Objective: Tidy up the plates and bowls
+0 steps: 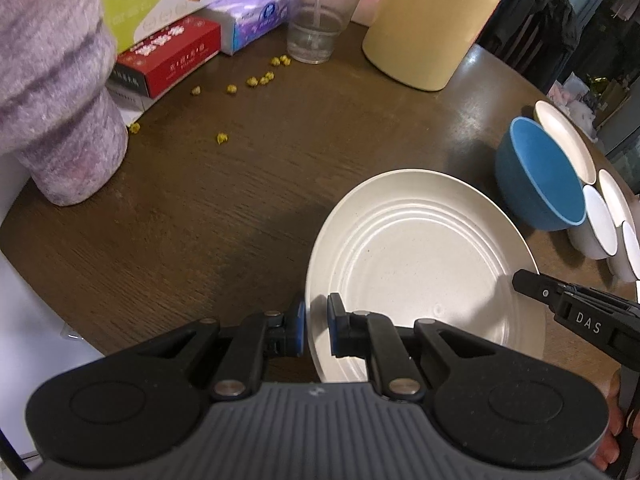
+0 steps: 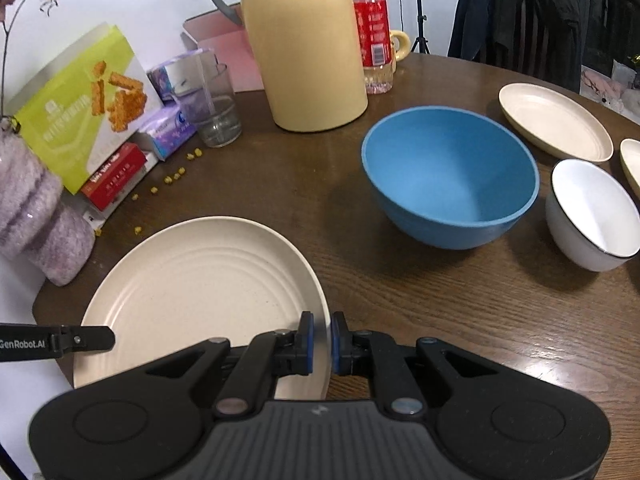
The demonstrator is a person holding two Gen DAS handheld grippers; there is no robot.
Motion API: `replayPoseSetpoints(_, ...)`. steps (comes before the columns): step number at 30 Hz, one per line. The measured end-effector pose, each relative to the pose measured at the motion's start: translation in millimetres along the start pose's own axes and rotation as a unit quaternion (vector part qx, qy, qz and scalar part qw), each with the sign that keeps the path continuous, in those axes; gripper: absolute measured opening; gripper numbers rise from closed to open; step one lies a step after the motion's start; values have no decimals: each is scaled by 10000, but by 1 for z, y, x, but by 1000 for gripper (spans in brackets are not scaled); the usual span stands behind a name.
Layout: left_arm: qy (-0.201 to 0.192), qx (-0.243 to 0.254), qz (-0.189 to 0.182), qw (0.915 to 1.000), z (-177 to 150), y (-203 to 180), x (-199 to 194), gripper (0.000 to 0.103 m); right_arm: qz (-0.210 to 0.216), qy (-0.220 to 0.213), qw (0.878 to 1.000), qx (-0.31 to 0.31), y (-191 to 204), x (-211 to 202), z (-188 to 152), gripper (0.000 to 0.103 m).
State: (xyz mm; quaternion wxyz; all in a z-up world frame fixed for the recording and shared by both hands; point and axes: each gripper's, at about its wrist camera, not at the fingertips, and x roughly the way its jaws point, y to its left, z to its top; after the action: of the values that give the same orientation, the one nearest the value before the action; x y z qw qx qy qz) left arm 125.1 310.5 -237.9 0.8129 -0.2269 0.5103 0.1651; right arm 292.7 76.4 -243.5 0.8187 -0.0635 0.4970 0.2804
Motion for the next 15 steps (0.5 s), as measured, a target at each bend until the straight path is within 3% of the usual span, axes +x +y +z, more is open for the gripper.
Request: replayPoseSetpoints(15, 222, 143, 8, 9997, 5, 12, 40, 12, -201, 122, 9996, 130, 4, 34, -4, 9)
